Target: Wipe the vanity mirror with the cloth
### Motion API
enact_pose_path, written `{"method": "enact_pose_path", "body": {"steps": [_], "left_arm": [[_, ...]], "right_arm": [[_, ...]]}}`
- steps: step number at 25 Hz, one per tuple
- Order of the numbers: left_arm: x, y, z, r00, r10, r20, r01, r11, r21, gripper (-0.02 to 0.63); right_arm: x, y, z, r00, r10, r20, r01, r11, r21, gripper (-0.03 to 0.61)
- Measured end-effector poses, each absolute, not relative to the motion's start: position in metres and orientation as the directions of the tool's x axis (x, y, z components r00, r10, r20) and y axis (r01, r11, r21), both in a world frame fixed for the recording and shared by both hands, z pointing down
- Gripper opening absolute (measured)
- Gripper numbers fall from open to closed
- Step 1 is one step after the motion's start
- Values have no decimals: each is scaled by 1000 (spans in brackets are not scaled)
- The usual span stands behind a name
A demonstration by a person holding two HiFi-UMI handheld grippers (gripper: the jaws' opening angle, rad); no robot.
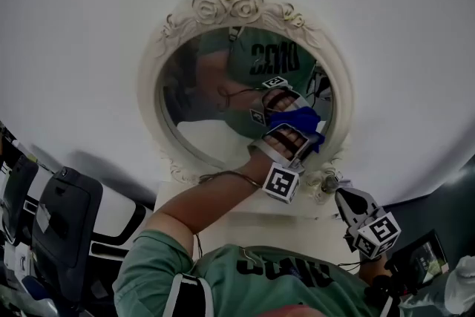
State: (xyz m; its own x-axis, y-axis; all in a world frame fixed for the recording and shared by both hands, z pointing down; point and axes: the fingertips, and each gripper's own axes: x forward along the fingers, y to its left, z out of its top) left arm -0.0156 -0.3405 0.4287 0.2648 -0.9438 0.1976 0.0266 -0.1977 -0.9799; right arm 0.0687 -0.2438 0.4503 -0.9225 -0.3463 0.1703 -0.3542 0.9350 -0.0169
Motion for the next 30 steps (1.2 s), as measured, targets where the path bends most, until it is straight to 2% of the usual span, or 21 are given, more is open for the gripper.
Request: {"method": "enact_pose_path", "body": {"steps": [3,7,12,18,24,30], "left_arm": [[16,-348,424,334,-918,212,40,-211,-977,60],[11,-354,441,320,-920,227,77,-213,-974,60],[-11,-325,421,327,-927,185,-37,-208,-977,60],[-133,-266,414,115,-984,135,-177,-154,-972,60],[-254,-202,429,-129,-981,142,-306,-97,-947,60],[-326,-168,441,-288,-944,160,-545,24,-838,60]], "right_arm": [[82,-249,451,-913,-374,161,-383,923,-29,12],[90,-253,453,-909,-382,166,-394,918,-40,12],[77,-243,444,-921,-357,155,-366,930,-26,12],[46,-227,431,-936,-291,196,-294,956,14,12],[11,-205,421,-945,-237,227,-231,972,52,12],[-8,-191,416,-945,-203,255,-190,979,74,12]]}}
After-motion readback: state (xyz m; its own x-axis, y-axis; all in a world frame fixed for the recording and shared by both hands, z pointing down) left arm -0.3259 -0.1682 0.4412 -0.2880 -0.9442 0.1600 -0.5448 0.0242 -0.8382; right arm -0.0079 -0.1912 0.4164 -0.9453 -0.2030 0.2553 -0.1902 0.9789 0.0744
